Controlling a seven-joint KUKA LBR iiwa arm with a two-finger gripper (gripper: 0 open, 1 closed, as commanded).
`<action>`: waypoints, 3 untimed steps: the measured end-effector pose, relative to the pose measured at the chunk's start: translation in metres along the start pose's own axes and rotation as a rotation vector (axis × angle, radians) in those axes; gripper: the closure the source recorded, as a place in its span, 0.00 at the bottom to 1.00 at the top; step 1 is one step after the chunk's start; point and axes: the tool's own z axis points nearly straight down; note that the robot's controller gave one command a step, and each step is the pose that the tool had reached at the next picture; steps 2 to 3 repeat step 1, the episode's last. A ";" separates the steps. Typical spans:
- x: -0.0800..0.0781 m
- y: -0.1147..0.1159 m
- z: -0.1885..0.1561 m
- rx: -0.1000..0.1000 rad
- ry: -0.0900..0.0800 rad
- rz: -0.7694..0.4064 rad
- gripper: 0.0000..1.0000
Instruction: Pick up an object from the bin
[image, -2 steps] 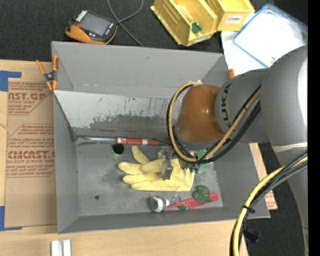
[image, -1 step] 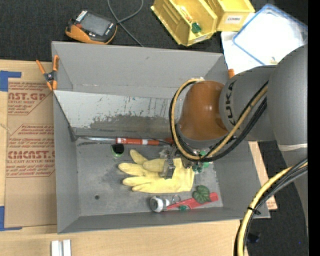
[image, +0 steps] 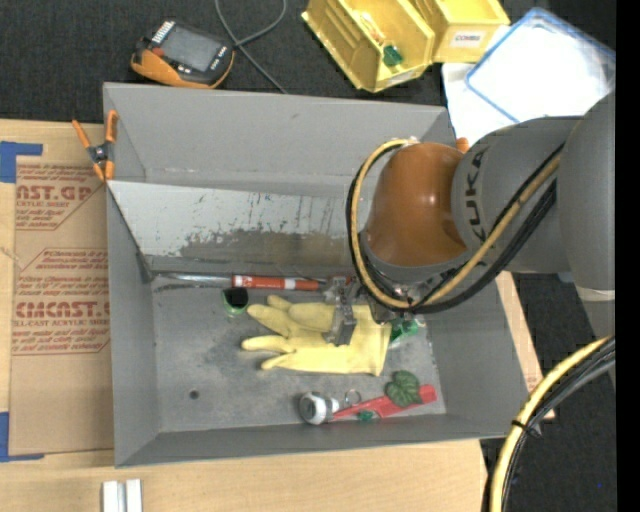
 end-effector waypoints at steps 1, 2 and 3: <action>0.001 0.000 -0.017 0.000 0.006 0.000 1.00; 0.001 0.000 -0.017 0.000 0.006 0.000 1.00; 0.001 0.000 -0.017 0.000 0.006 0.000 1.00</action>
Offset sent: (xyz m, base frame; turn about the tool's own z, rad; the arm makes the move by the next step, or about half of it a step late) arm -0.0008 0.0001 0.0424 -0.0001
